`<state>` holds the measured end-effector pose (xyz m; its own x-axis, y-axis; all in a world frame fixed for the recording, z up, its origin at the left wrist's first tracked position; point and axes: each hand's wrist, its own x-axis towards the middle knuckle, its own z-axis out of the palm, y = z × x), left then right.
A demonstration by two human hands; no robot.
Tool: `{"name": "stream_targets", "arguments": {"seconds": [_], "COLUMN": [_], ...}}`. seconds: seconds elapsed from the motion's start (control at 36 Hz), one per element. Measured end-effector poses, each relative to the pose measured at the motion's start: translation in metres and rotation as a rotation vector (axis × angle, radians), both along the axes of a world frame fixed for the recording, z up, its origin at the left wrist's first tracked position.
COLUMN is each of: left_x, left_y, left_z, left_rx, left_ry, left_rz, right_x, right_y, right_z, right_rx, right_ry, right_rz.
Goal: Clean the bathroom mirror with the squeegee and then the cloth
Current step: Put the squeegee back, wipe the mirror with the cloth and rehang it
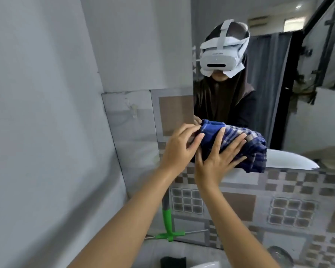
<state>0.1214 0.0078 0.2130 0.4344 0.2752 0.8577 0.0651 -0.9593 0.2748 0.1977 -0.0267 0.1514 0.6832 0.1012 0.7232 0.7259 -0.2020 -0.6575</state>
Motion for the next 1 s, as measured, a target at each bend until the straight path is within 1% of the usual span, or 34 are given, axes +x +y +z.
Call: {"name": "stream_targets", "arguments": {"seconds": [0.06,0.11,0.25,0.42,0.5,0.58,0.69,0.78,0.83,0.89,0.94,0.97,1.0], "left_x": [-0.007,-0.013,-0.018,-0.019,-0.023,-0.028,-0.045,-0.066,-0.080,-0.095,-0.109,-0.116,-0.124], "left_y": [0.006,0.013,0.017,0.016,0.015,0.015,0.016,0.017,0.017,0.015,0.012,0.010,0.010], "left_z": [-0.004,-0.006,-0.001,0.002,0.008,0.016,0.026,0.030,0.033,0.036,0.041,0.043,0.045], "left_rx": [-0.141,-0.220,-0.300,-0.348,-0.357,-0.322,-0.186,-0.084,-0.043,-0.014,0.011,0.021,0.025], "left_ry": [-0.023,-0.052,-0.120,-0.153,-0.158,-0.132,-0.002,0.140,0.188,0.198,0.195,0.189,0.183], "left_rz": [-0.012,-0.012,-0.027,-0.025,-0.028,-0.024,-0.027,-0.080,-0.103,-0.109,-0.113,-0.114,-0.110], "right_x": [-0.011,-0.018,-0.023,-0.021,-0.026,-0.033,-0.042,-0.048,-0.054,-0.065,-0.077,-0.083,-0.089], "right_y": [0.009,0.016,0.019,0.001,-0.011,-0.022,-0.034,-0.040,-0.042,-0.043,-0.043,-0.043,-0.042], "right_z": [0.003,0.004,0.002,0.001,-0.002,-0.004,0.004,0.020,0.031,0.040,0.048,0.049,0.049], "right_rx": [-0.036,-0.064,-0.122,-0.197,-0.202,-0.198,-0.174,-0.112,-0.089,-0.092,-0.093,-0.093,-0.100], "right_ry": [-0.026,-0.043,-0.090,-0.108,-0.136,-0.174,-0.190,-0.145,-0.078,0.050,0.219,0.278,0.299], "right_rz": [0.007,0.004,0.006,0.092,0.101,0.143,0.271,0.383,0.523,0.694,0.873,0.943,0.982]}}
